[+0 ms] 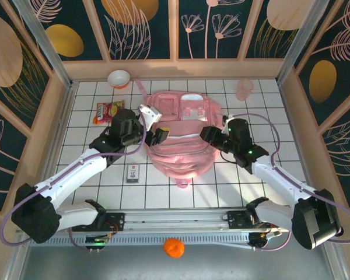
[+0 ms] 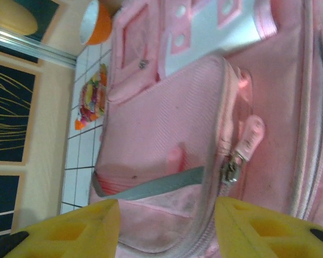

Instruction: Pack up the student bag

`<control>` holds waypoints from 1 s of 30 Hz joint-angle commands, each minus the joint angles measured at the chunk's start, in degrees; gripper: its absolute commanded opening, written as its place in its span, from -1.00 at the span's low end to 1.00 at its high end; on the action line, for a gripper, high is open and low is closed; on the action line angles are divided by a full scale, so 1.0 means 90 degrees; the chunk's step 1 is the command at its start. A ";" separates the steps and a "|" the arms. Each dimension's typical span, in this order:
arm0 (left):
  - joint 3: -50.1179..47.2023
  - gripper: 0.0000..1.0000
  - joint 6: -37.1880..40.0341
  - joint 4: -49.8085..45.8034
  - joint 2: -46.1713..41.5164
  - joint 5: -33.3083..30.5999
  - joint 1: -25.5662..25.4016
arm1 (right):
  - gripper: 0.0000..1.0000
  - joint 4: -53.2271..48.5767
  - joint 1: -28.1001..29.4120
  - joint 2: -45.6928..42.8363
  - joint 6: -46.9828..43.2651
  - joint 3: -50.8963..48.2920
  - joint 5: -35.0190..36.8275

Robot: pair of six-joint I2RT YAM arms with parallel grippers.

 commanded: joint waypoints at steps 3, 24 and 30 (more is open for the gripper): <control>-0.0190 0.35 -0.0081 0.0288 0.0026 -0.0618 -0.0004 | -0.01 0.0522 0.0394 0.0246 0.0662 -0.0268 0.0261; 0.0413 0.23 0.1860 -0.0172 0.1140 0.1469 -0.0152 | 0.12 -0.0077 0.0807 -0.0286 -0.1082 0.0452 -0.0091; 0.0333 0.38 0.3550 -0.0336 0.1419 0.1081 -0.0688 | 0.15 -0.0298 -0.0247 -0.0170 -0.2198 0.0574 -0.0946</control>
